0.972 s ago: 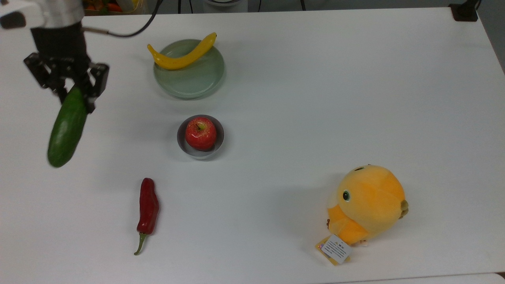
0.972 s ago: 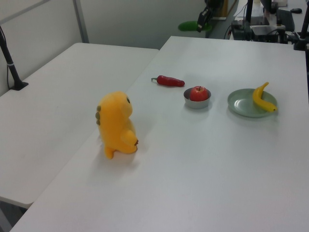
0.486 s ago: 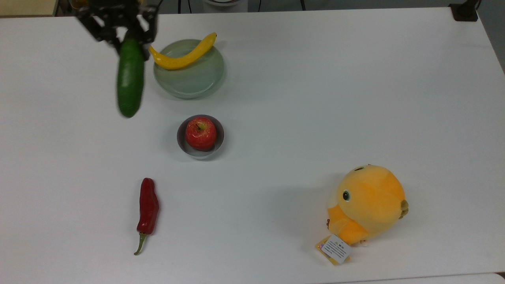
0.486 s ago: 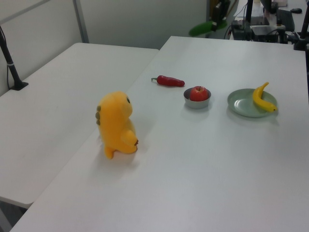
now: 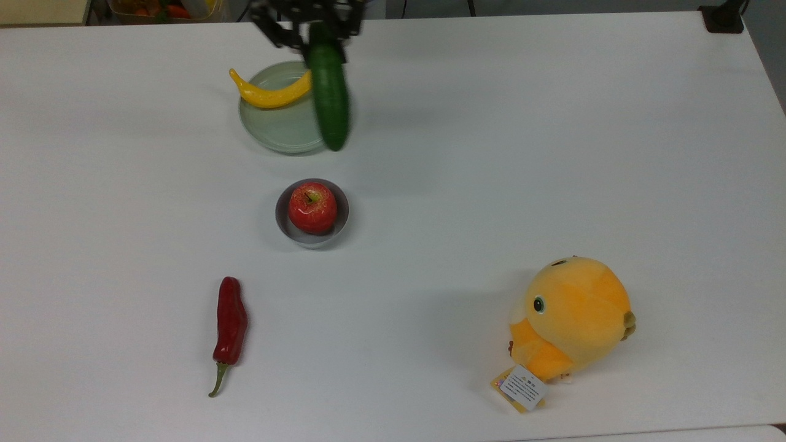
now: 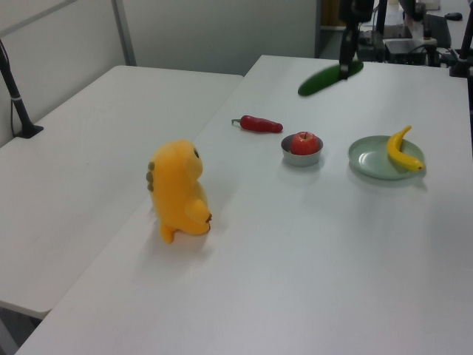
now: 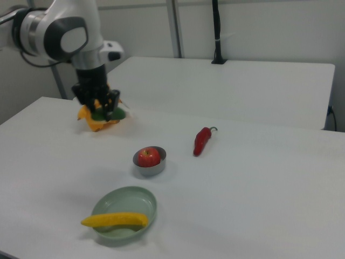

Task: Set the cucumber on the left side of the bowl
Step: 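Lift the cucumber and carry it beside the metal apple bowl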

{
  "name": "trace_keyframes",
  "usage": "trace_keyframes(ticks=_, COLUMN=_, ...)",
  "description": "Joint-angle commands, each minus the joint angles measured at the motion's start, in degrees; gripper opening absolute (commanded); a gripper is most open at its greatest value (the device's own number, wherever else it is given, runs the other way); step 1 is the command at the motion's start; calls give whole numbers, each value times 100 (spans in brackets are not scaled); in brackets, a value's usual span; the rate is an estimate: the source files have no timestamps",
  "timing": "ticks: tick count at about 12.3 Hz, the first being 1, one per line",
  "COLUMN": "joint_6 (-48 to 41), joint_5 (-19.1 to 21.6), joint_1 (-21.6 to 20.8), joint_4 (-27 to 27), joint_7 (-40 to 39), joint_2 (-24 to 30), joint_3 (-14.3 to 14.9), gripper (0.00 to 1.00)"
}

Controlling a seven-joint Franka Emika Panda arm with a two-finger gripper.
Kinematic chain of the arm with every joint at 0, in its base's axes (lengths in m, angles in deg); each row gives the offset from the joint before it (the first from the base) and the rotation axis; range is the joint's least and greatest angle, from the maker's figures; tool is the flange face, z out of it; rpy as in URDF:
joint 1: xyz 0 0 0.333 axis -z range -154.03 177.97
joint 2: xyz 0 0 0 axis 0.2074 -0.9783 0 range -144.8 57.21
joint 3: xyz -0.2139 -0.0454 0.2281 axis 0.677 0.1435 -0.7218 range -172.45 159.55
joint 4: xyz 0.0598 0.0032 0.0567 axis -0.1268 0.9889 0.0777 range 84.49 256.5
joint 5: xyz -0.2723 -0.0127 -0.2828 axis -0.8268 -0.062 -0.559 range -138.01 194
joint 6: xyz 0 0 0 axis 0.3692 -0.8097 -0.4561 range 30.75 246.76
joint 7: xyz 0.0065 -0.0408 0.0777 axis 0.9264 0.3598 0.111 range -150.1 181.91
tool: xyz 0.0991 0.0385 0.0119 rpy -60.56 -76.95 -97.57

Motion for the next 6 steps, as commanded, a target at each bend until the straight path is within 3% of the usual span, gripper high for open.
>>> trace_keyframes(ticks=1, joint_6=156, joint_5=75, joint_1=-29, joint_4=473, joint_7=35, joint_2=34, joint_3=-415, gripper=10)
trace_keyframes(ticks=6, joint_6=1753, joint_5=-12, joint_1=-38, joint_4=1211, joint_7=149, joint_2=-318, joint_3=-767, gripper=10)
